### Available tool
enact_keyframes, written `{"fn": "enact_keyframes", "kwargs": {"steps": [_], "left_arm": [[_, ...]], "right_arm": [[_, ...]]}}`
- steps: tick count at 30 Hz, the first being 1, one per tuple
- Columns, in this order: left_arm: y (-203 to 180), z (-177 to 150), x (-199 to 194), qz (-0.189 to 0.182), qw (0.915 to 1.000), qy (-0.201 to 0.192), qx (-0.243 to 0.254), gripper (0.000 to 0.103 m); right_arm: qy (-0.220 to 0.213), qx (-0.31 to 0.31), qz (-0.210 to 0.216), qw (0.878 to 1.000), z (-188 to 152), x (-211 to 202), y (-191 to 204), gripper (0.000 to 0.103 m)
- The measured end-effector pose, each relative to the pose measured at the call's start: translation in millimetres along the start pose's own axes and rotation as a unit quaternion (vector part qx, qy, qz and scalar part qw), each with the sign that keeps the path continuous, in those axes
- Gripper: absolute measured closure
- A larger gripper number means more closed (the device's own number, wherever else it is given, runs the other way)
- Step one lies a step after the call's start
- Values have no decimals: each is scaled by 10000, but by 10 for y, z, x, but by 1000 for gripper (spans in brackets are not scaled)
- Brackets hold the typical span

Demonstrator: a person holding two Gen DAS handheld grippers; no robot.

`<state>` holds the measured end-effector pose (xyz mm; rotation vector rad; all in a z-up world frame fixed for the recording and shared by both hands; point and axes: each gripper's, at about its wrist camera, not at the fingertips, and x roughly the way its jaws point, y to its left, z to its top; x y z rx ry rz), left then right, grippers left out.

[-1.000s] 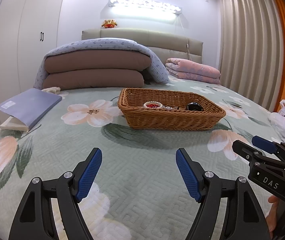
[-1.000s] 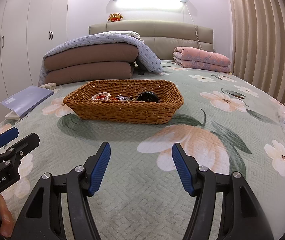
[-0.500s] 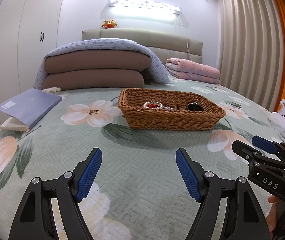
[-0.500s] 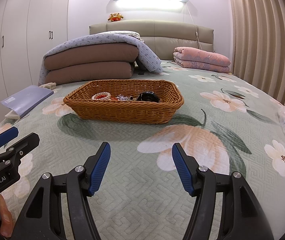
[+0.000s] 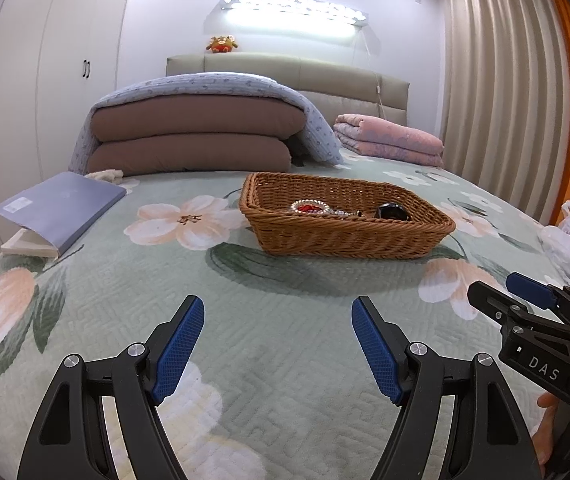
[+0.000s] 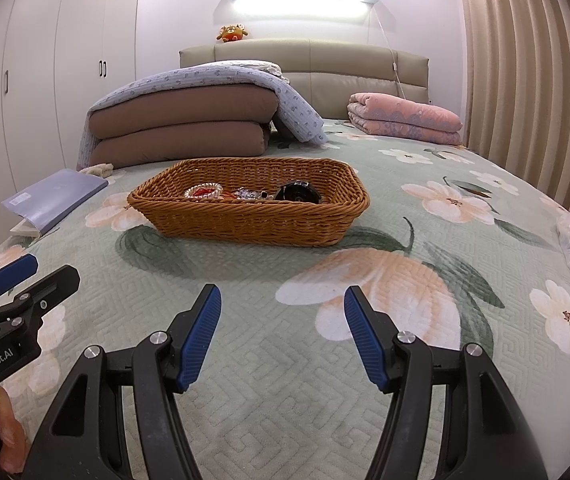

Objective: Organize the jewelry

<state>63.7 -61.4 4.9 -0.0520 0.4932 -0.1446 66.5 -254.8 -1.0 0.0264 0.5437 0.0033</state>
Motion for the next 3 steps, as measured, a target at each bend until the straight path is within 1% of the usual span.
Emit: {"fn": "enact_keyframes", "kwargs": {"steps": [3], "left_arm": [[40,-1,49,-9,9999,115,-97,26]], "right_arm": [[0,-1,-2,10000,1,0,1,36]]}}
